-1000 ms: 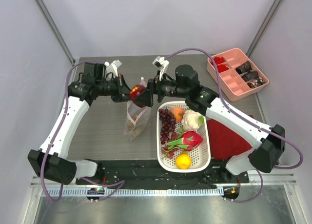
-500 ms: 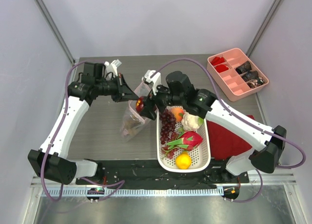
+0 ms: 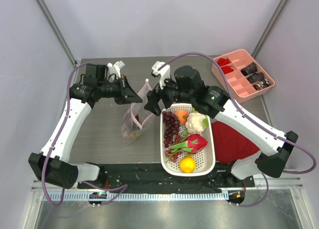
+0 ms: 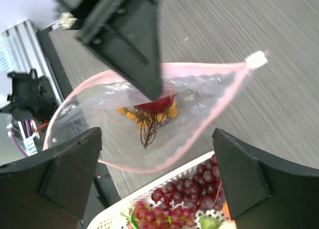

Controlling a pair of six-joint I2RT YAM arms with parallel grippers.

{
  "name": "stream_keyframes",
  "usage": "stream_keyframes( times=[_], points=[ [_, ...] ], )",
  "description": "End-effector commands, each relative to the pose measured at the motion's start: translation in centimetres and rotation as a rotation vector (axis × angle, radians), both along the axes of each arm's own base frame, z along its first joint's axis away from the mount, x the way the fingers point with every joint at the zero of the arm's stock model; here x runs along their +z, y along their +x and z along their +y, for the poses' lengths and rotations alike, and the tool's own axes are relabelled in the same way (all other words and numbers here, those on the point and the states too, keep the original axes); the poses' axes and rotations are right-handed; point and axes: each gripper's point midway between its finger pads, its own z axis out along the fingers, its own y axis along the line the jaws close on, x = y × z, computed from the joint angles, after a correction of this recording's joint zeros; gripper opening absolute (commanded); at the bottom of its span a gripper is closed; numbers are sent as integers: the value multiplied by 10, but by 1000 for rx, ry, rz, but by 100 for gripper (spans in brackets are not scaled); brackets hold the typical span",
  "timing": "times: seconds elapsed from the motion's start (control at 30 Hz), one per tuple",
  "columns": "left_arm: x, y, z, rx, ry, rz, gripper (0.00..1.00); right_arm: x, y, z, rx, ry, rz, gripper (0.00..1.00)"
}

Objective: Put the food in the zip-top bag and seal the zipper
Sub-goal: Place the fake fruit in the zipper food storage bag, then adjust the zipper food storage bag at the center of the board.

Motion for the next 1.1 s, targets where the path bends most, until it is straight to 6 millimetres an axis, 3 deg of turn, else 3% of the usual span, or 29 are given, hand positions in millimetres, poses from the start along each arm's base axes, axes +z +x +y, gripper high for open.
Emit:
stream_keyframes(
  times=[0.0, 0.1, 0.33, 0.5, 0.6, 0.63, 0.67, 0.7, 0.73, 0.8, 0.83, 0.87, 0.9, 0.97, 1.07],
  points=[
    [19, 1, -4, -27, -48, -60, 0, 11, 26, -27, -178, 62, 57, 92],
    [19, 0, -4, -28, -49, -59, 0, -8, 36, -37, -240, 47, 128, 87],
    [22, -2, -1, -23, -36, -79, 0, -30, 20, -20, -147, 51, 262, 79],
    [15, -3, 7, -6, 30, -93, 0, -27, 14, -7, -91, 94, 308, 76],
    [16, -5, 9, -4, 41, -110, 0, -33, 13, -5, -80, 86, 325, 50],
    [17, -5, 10, -3, 47, -115, 1, -37, 13, -4, -75, 76, 325, 28],
    [17, -8, 12, -2, 61, -115, 2, -39, 13, -4, -73, 71, 324, 17],
    [16, -6, 15, 13, 86, -124, 6, -39, 14, -4, -73, 69, 321, 6],
    [20, -5, 18, 6, 109, -159, 15, -38, 16, -4, -75, 67, 313, 1],
    [14, -5, 30, 35, 196, -149, 20, -31, 18, -2, -68, 76, 292, 1],
    [21, -2, 36, 37, 238, -197, 27, -28, 19, -1, -68, 80, 286, 1],
    [15, -4, 42, 35, 282, -172, 31, -22, 20, 0, -62, 92, 274, 1],
    [21, -2, 47, 43, 313, -201, 33, -20, 21, 1, -58, 95, 271, 1],
    [13, -1, 59, 41, 399, -196, 34, -15, 21, 4, -47, 104, 266, 1],
    [15, -3, 61, 28, 413, -202, 34, -9, 19, 9, -23, 121, 261, 1]
  ],
)
